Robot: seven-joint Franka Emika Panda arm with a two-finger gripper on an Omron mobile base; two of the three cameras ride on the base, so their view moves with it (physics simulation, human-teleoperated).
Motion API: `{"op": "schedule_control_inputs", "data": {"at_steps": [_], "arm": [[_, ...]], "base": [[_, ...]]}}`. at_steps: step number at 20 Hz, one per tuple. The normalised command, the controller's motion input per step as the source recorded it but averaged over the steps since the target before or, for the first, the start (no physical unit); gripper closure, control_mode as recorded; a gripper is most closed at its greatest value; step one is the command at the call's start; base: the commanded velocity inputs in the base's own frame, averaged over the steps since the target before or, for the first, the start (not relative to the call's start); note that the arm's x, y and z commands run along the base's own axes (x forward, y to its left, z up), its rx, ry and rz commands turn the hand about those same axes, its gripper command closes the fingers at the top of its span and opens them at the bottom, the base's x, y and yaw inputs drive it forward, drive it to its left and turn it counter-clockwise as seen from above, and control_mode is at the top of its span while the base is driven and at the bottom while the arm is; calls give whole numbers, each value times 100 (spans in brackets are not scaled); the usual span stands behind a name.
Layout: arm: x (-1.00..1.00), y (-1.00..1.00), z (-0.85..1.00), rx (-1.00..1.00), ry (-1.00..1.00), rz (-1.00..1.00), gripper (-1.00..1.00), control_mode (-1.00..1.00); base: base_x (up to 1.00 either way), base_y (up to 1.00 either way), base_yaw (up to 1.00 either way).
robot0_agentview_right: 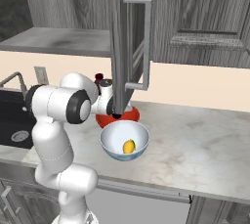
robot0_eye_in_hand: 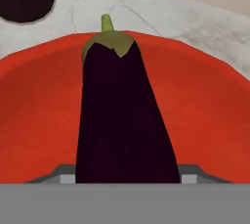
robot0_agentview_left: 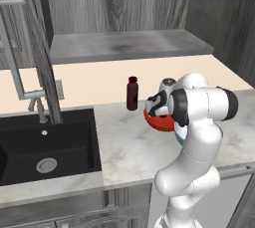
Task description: Pick both bowls and place them on the counter. Then place the lemon in one bowl and place the eggplant in the other bowl.
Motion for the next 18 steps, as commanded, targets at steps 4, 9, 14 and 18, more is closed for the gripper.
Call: {"op": "schedule_control_inputs", "data": {"at_steps": [4, 9, 14, 18], "arm": [[3, 0, -12, 0, 4, 0, -100, -100], [2, 0, -11, 0, 4, 0, -100, -100], [-7, -2, -1, 0, 0, 0, -100, -100], [-22, -1, 0, 0, 0, 0, -100, -100]], "base": [[0, 0, 0], [0, 0, 0], [0, 0, 0], [0, 0, 0]]}}
